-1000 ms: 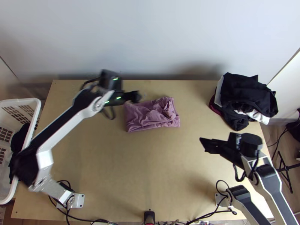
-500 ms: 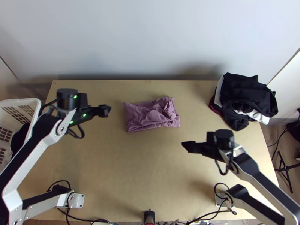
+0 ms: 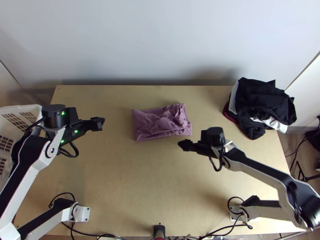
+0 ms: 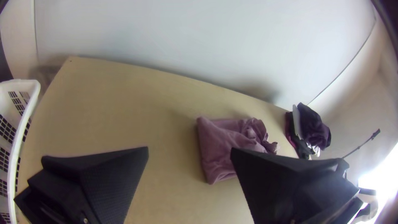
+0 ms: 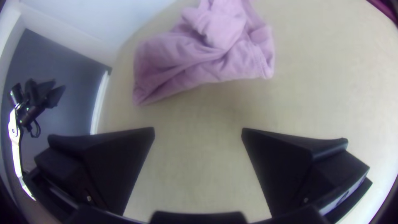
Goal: Fold the t-shirt
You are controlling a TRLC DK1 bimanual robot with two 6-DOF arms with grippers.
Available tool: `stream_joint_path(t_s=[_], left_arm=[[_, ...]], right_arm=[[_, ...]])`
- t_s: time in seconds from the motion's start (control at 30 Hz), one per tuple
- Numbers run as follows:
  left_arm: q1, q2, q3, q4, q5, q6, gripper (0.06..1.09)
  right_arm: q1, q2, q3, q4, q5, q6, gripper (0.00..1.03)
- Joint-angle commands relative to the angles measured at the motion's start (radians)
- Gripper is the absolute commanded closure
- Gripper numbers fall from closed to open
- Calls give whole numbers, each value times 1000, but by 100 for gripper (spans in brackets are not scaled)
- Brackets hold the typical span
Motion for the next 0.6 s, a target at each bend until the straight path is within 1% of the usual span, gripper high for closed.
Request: stream_joint_path(t_s=[0.0, 0.37, 0.57], left_arm=[[55, -41, -3, -13, -11, 8, 12], [113, -72, -14, -39, -11, 39, 12], [132, -72, -22, -38, -11, 60, 12]], right_arm=[[-12, 180, 77, 71, 15, 9, 5], [-33, 329, 215, 147, 73, 25, 7], [-41, 397, 298, 148, 101, 27, 6]])
